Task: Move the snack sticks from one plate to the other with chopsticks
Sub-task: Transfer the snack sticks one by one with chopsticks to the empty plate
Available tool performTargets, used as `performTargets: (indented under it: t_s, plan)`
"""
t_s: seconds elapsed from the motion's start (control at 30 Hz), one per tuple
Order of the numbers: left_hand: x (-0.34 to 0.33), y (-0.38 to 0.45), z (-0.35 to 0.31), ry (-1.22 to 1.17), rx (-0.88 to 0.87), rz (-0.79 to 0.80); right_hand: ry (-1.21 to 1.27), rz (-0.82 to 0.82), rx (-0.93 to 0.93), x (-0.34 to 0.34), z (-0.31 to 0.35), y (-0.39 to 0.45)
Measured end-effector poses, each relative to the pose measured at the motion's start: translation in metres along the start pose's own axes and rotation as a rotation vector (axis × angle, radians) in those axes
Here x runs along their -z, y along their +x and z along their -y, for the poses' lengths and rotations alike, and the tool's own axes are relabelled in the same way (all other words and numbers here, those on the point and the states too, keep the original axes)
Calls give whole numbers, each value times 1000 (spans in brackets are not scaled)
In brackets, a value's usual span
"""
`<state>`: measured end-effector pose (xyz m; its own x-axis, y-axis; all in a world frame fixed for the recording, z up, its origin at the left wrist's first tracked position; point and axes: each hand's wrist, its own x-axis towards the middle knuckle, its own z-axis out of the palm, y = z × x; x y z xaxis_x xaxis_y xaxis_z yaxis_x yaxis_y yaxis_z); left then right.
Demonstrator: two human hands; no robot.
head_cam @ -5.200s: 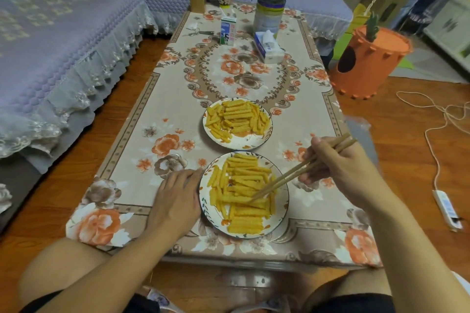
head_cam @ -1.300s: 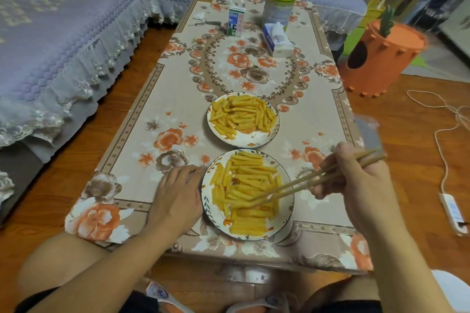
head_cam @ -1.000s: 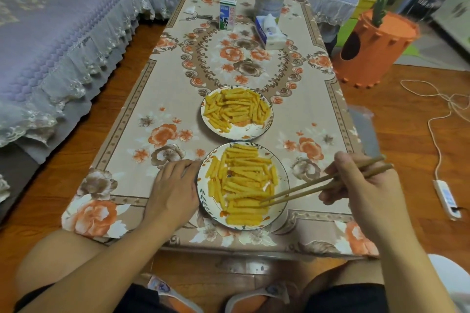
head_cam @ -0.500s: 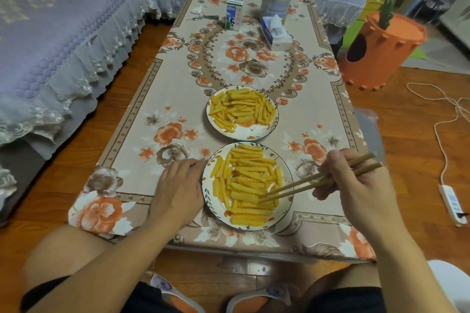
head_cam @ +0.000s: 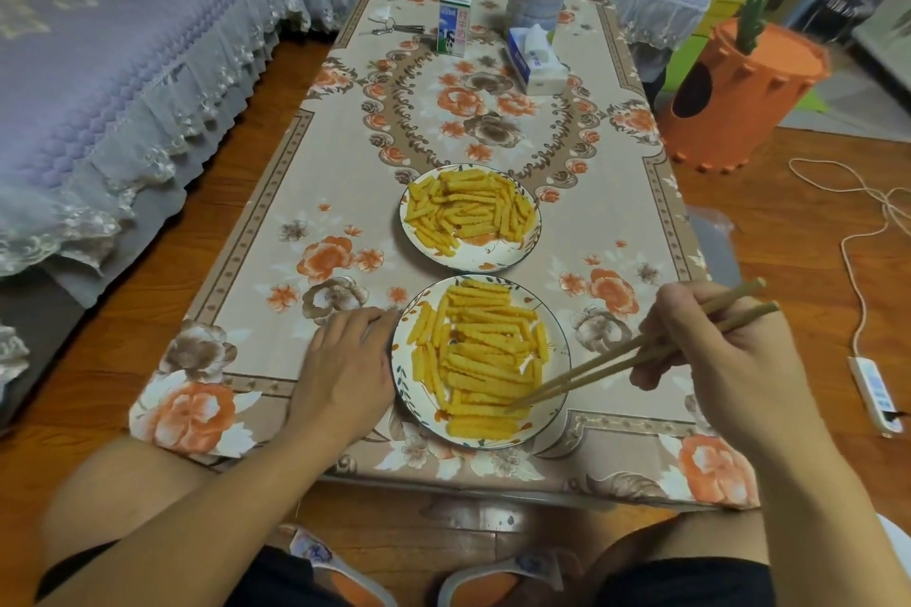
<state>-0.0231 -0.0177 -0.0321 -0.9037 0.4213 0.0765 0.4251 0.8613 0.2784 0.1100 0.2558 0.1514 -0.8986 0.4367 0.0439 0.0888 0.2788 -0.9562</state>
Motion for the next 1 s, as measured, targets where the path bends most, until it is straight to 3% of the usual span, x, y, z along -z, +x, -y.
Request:
performTargets:
  t_s: [0.13, 0.37, 0.53, 0.63, 0.77, 1.0]
  plan:
    - [1, 0, -1, 6, -2, 2, -23, 122, -53, -15, -9, 3]
    - [1, 1, -1, 6, 6, 19, 35, 37, -78, -16, -22, 9]
    - [3, 1, -2, 12, 4, 36, 29, 63, -93, -13, -21, 14]
    - [4, 1, -2, 2, 4, 33, 65, 52, -71, -11, -16, 23]
    - [5, 1, -2, 6, 5, 41, 115, -86, 3, -14, -7, 54]
    - [5, 1, -1, 0, 7, 41, -53, -122, 137, -63, -26, 128]
